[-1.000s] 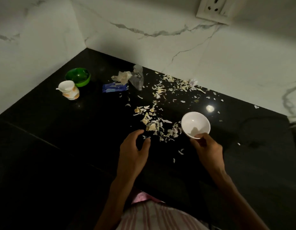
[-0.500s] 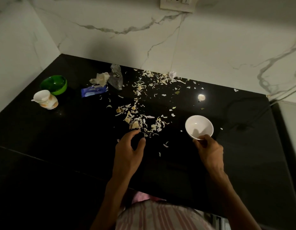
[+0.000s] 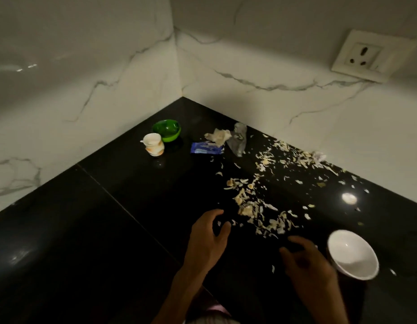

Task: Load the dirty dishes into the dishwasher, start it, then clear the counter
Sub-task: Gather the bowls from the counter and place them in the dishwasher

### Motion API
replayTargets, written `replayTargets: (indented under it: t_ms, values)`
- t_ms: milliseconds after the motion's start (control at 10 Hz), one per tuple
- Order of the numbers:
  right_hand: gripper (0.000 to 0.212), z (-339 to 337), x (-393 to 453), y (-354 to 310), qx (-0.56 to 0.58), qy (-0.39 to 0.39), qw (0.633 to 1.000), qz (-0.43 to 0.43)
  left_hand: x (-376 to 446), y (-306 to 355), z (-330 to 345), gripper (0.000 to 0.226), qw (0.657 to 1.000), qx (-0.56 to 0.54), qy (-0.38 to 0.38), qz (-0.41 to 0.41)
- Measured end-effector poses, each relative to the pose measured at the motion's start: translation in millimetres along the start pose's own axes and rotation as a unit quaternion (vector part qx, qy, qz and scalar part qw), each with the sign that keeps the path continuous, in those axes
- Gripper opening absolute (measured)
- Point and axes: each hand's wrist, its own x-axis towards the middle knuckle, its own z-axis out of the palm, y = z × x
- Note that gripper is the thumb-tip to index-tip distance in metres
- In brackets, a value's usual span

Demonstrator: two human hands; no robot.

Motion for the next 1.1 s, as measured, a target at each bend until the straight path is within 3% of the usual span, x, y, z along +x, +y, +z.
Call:
replayTargets:
  t_ms: [200, 400, 500, 600, 700, 800, 900, 1000, 1100]
  values:
    - [0.030, 60, 2, -46, -0.039, -0.114, 0.989, -0.091, 35, -17, -41, 0.039, 1.000, 0.014, 0.023, -0.010]
    - [0.023, 82, 10, -67, -0.039, -0.128, 0.985, -0.112, 121, -44, -114, 0.041, 0.993, 0.098, 0.071, 0.002]
    - [0.021, 86, 12, -68, -0.038, -0.116, 0.987, -0.109, 156, -53, -133, 0.047, 0.984, 0.163, 0.071, -0.006]
    - [0.020, 92, 14, -67, -0.037, -0.092, 0.993, -0.065, 204, -61, -153, 0.054, 0.949, 0.310, 0.065, -0.006]
    - [0.027, 97, 17, -63, -0.043, -0.051, 0.995, -0.078, 231, -63, -162, 0.060, 0.927, 0.369, 0.071, -0.008]
    - [0.031, 106, 28, -39, -0.041, -0.034, 0.997, -0.053, 264, -68, -172, 0.075, 0.931, 0.360, 0.044, -0.051]
    - [0.056, 137, 29, -13, -0.076, -0.027, 0.996, -0.048, 280, -74, -171, 0.078, 0.945, 0.320, 0.019, -0.072]
    - [0.044, 116, 28, -28, -0.043, -0.099, 0.967, -0.232, 291, -80, -169, 0.070, 0.960, 0.271, 0.013, -0.072]
    - [0.029, 111, 36, -49, 0.114, 0.085, 0.935, -0.324, 288, -82, -169, 0.065, 0.964, 0.257, 0.034, -0.065]
